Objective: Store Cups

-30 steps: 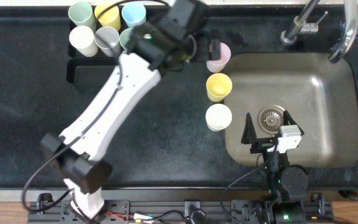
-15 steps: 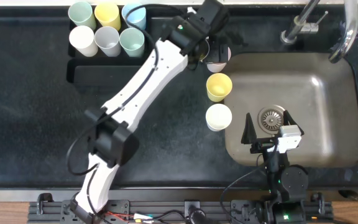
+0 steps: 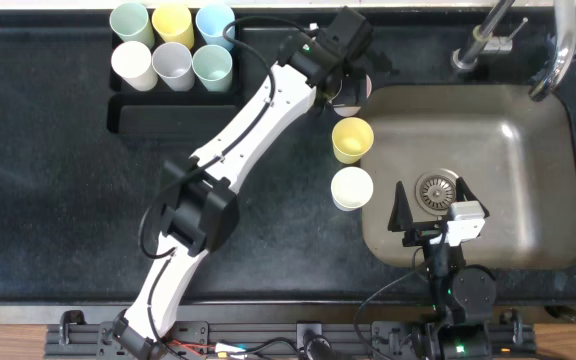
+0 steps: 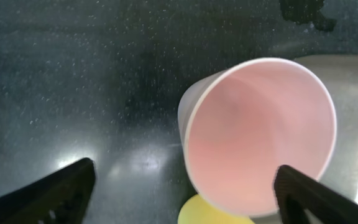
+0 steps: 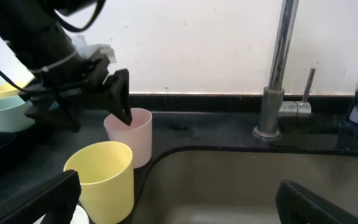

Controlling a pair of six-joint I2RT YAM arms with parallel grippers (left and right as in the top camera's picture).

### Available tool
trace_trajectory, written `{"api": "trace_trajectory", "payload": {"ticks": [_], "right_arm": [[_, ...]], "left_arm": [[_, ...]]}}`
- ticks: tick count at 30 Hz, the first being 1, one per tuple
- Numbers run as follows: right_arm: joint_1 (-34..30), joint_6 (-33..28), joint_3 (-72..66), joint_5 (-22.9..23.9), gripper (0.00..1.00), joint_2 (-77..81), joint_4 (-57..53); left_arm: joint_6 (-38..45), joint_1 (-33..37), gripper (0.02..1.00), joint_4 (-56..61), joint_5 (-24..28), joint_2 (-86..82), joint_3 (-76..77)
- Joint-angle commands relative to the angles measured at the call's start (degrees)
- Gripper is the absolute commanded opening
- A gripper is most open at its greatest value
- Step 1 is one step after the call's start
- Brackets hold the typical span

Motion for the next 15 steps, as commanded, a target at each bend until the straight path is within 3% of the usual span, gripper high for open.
{"api": "trace_trajectory", "payload": {"ticks": [1, 5, 11, 12, 15], "right_arm": [[0.2, -0.2, -0.8, -0.1, 0.998, -0.6, 0.3], [0.2, -0.2, -0.8, -0.1, 0.996, -0.6, 0.3], [0.2, -0.2, -0.8, -0.1, 0.996, -0.6, 0.3], [0.2, -0.2, -0.8, -0.1, 0.993, -0.6, 0.3], [0.2, -0.2, -0.8, -0.1, 0.996, -0.6, 0.3]], "left_arm": [[1.1, 0.1, 0.807, 0.6, -1.0, 2.5, 1.9], [1.1, 0.1, 0.586, 1.0, -0.4, 3.0, 1.9], [0.9, 0.1, 0.080, 1.6, -0.3, 3.0, 1.9], [0.9, 0.1, 0.034, 1.8, -0.2, 2.9, 1.9], [0.9, 0.1, 0.034, 2.5, -0.7, 1.5, 1.9]]}}
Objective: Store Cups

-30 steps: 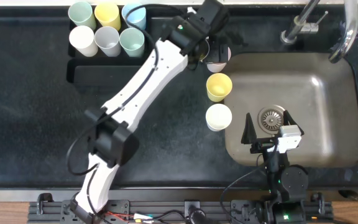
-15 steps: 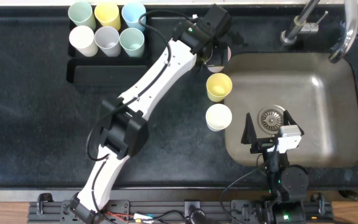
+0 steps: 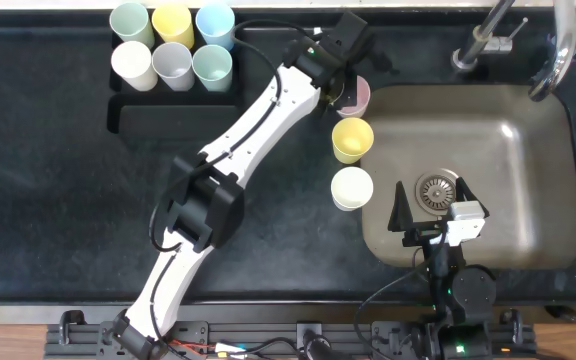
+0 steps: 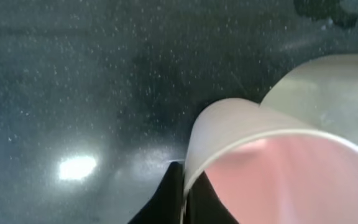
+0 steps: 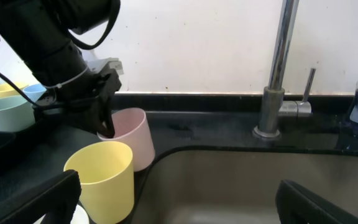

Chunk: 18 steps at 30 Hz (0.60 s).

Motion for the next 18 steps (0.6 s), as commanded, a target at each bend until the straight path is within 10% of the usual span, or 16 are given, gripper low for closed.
{"api": "trace_trajectory", "payload": {"ticks": [1, 11, 18], "right_arm": [[0.2, -0.2, -0.8, -0.1, 0.998, -0.6, 0.3], [0.2, -0.2, -0.8, -0.1, 0.996, -0.6, 0.3], [0.2, -0.2, -0.8, -0.1, 0.996, -0.6, 0.3]], "left_arm": [[-0.3, 0.1, 0.034, 0.8, -1.4, -2.1, 1.5], [-14.3, 2.6, 0.034, -0.7, -21.4, -32.3, -17.9], [-31.6, 17.1, 0.036, -0.9, -18.1, -52.9, -40.5]]}}
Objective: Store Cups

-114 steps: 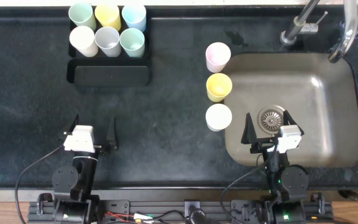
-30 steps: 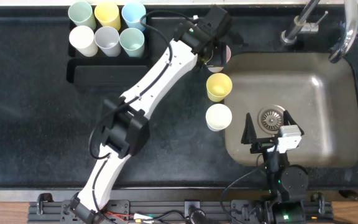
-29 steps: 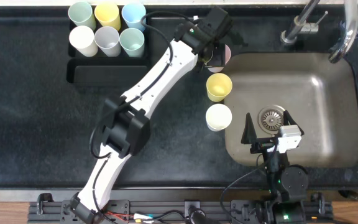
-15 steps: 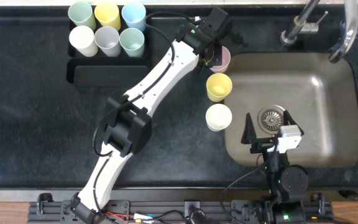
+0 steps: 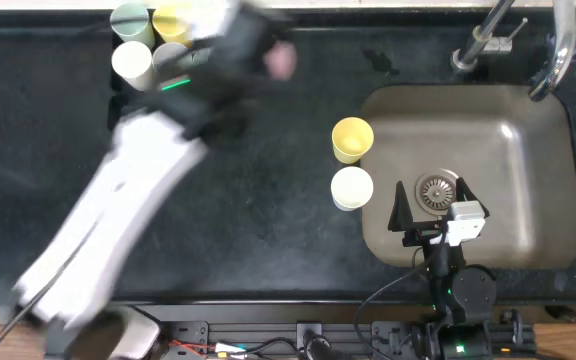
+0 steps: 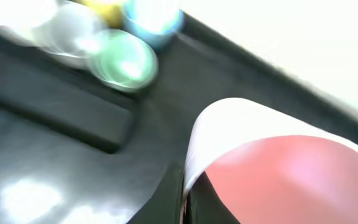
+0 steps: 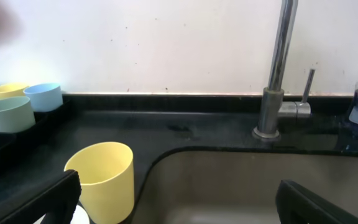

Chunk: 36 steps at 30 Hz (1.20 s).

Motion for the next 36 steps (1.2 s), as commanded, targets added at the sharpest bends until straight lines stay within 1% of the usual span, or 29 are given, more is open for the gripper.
{"api": "trace_trajectory", "payload": {"ticks": [1, 3, 7, 10, 14, 17, 27, 30, 36], "right_arm": [[0.2, -0.2, -0.8, -0.1, 0.996, -0.6, 0.3], [0.2, -0.2, -0.8, -0.1, 0.996, -0.6, 0.3], [0.2, -0.2, -0.8, -0.1, 0.996, -0.6, 0.3], [0.2, -0.2, -0.8, -0.1, 0.996, -0.6, 0.3], [0.2, -0.2, -0.8, -0.1, 0.996, -0.6, 0.3], [0.2, -0.2, -0.8, -0.1, 0.996, -0.6, 0.3], [0.2, -0.2, -0.8, -0.1, 0.998, -0.6, 0.3], [0.2, -0.2, -0.8, -0.1, 0.998, -0.6, 0.3], [0.2, -0.2, -0.8, -0.1, 0.996, -0.6, 0.3]], "left_arm": [[-15.2, 10.1, 0.036, -0.9, 0.1, -6.4, -11.6], [-18.0, 15.6, 0.036, -0.9, 3.0, -8.4, -15.2], [-18.9, 24.7, 0.036, -0.7, 8.1, -8.5, -18.5], [-19.9, 29.8, 0.036, -0.2, 11.2, -7.4, -19.7], [-22.8, 34.1, 0.036, 2.2, 14.0, -5.5, -22.1], [-23.4, 35.6, 0.036, 3.6, 14.6, -3.0, -23.0], [-24.5, 35.6, 0.036, 9.9, 14.9, 5.4, -23.0], [-25.8, 35.6, 0.036, 10.9, 14.7, 6.8, -23.0], [-25.9, 35.6, 0.036, 12.1, 14.6, 8.9, -23.0]]}}
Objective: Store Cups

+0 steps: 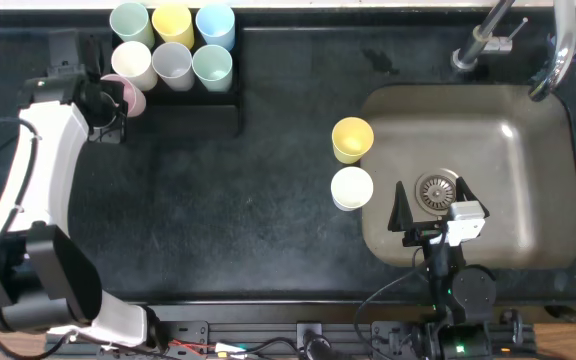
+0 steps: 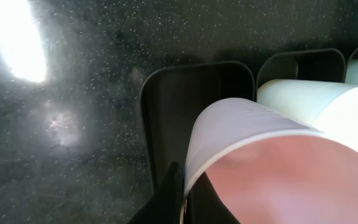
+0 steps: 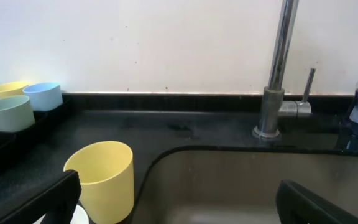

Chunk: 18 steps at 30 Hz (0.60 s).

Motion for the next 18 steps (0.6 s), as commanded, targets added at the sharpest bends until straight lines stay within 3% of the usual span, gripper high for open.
{"api": "trace_trajectory", "payload": {"ticks": [1, 5, 8, 13, 18], "right_arm": [[0.2, -0.2, -0.8, -0.2, 0.996, -0.6, 0.3], [0.2, -0.2, -0.8, -0.2, 0.996, -0.6, 0.3], [0.2, -0.2, -0.8, -0.2, 0.996, -0.6, 0.3], [0.2, -0.2, -0.8, -0.2, 0.991, -0.6, 0.3], [0.2, -0.2, -0.8, -0.2, 0.998, -0.6, 0.3]], "left_arm": [[-1.3, 0.2, 0.036, 0.2, -0.3, 1.9, -0.2], [1.2, -0.1, 0.036, 0.0, -0.3, 2.1, -0.2], [10.6, -0.4, 0.036, 0.2, -0.7, 2.0, -0.2], [34.0, -0.4, 0.036, 3.5, -0.7, 2.0, -0.2], [45.9, 0.0, 0.036, 3.8, -0.7, 2.0, -0.2]]}}
